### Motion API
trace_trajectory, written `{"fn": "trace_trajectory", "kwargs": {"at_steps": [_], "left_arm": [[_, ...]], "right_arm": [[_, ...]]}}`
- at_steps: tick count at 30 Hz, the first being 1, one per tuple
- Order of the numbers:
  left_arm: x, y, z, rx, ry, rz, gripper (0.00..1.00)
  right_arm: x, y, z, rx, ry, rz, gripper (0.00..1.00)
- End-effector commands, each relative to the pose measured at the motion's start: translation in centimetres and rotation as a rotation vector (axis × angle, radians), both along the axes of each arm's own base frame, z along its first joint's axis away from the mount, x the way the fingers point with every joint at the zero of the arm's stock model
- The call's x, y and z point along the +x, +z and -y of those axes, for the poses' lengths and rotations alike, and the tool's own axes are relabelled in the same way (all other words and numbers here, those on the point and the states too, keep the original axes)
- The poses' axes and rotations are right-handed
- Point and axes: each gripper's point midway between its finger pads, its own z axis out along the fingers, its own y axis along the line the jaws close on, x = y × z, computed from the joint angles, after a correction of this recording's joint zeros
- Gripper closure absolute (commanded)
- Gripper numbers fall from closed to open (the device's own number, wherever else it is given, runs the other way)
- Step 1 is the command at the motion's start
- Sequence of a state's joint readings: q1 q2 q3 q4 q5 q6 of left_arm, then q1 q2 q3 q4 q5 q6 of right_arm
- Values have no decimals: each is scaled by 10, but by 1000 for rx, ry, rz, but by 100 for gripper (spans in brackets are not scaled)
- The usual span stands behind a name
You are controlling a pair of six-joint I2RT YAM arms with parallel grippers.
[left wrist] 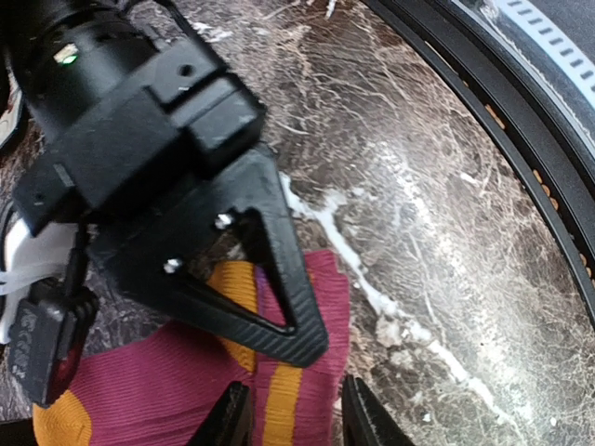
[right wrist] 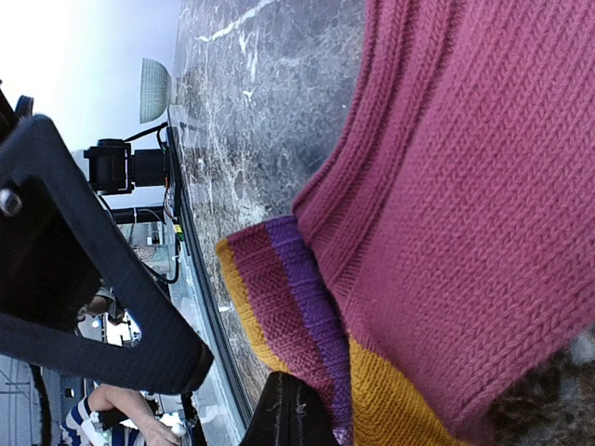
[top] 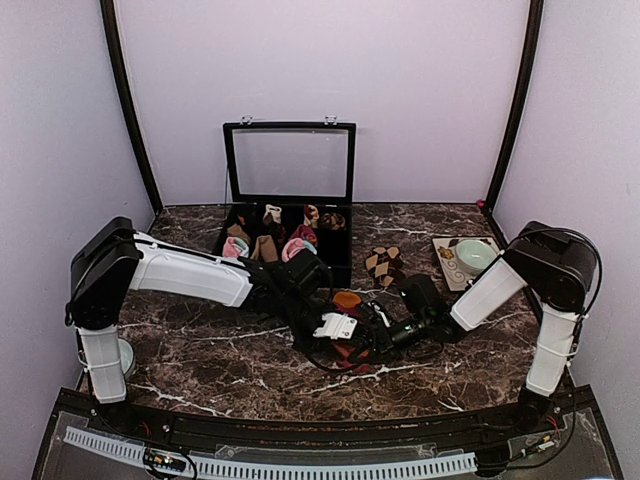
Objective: Roll the socks
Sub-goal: Roll the sock at the center of the board.
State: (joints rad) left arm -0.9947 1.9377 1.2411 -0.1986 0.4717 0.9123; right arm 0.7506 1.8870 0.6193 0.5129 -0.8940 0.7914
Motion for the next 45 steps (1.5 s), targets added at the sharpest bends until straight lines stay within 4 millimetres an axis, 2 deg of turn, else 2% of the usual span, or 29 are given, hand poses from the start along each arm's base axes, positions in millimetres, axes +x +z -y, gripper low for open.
{"fn": "trace_trajectory", "kwargs": {"at_steps": [1, 7, 16, 18, 21, 22, 24, 31, 33, 34, 35, 36, 38, 42, 45], "left_arm": [[13, 11, 2, -25, 40, -32, 64], [12, -14, -7, 52, 39, -74, 67], [3, -26, -12, 98, 30, -143, 76], [3, -28, -13, 102, 40, -151, 79], [4, -33, -12, 112, 58, -173, 90], [3, -34, -14, 118, 64, -196, 96], [3, -37, -17, 130, 83, -257, 100], [7, -58, -39, 207, 188, -523, 100], [6, -66, -44, 237, 215, -568, 100], [5, -70, -47, 252, 231, -587, 100], [4, -72, -47, 257, 240, -614, 100], [2, -73, -46, 259, 244, -645, 100], [3, -76, -47, 277, 266, -692, 100], [8, -84, -52, 303, 304, -733, 100], [11, -91, -56, 335, 331, -732, 100]], "right_arm": [[-15, -44, 25, -174, -54, -103, 100], [-13, -43, 25, -166, -59, -98, 100], [-13, -43, 25, -161, -65, -98, 100], [-12, -43, 24, -159, -65, -93, 100], [-8, -39, 22, -152, -69, -66, 99], [-6, -37, 22, -150, -72, -50, 96], [-2, -32, 21, -140, -74, -7, 78], [12, -19, 29, -171, -90, 181, 72], [17, -17, 34, -193, -100, 241, 65], [19, -14, 37, -195, -106, 278, 52], [21, -11, 39, -196, -116, 310, 10], [23, -7, 42, -194, -126, 348, 2], [27, 0, 48, -204, -146, 424, 1], [42, 36, 64, -194, -233, 631, 1], [53, 80, 76, -141, -330, 801, 1]]}}
